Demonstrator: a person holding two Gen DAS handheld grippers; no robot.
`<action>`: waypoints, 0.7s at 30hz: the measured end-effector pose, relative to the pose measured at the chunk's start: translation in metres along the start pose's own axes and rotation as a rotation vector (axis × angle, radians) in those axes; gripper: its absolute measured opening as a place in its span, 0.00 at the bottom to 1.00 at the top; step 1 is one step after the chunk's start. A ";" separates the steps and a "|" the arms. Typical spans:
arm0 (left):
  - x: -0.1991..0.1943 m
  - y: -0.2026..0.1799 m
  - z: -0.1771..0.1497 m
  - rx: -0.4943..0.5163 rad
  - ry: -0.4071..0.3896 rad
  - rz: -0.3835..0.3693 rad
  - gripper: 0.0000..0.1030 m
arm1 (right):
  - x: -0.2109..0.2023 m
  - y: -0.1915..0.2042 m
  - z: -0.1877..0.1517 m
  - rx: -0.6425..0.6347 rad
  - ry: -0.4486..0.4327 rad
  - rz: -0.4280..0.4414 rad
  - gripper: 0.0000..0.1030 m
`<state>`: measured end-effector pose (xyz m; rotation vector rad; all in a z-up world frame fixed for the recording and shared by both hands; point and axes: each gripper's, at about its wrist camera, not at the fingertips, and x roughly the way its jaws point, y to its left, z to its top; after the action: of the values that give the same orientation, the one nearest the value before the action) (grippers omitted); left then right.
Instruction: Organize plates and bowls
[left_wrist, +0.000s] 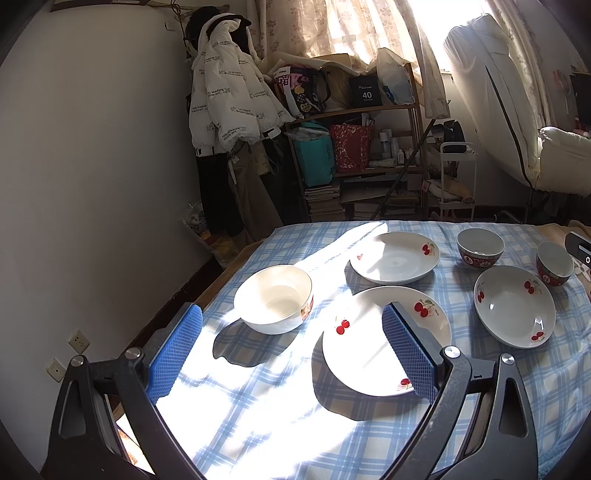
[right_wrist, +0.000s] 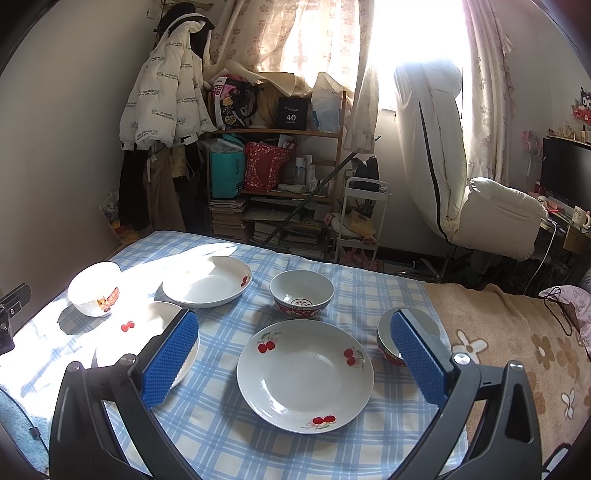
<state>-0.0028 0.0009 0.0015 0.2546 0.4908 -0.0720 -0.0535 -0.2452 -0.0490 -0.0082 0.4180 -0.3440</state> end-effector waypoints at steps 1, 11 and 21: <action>0.000 0.000 0.000 0.000 0.000 0.001 0.94 | 0.000 0.000 0.000 0.000 0.000 0.000 1.00; 0.000 0.000 -0.002 0.003 -0.001 0.004 0.94 | 0.000 0.000 0.000 0.001 0.001 0.001 1.00; 0.001 0.001 -0.002 0.005 0.000 0.002 0.94 | 0.001 0.000 0.000 0.000 0.003 0.002 1.00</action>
<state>-0.0029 0.0021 -0.0001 0.2605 0.4907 -0.0710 -0.0530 -0.2451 -0.0497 -0.0076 0.4209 -0.3417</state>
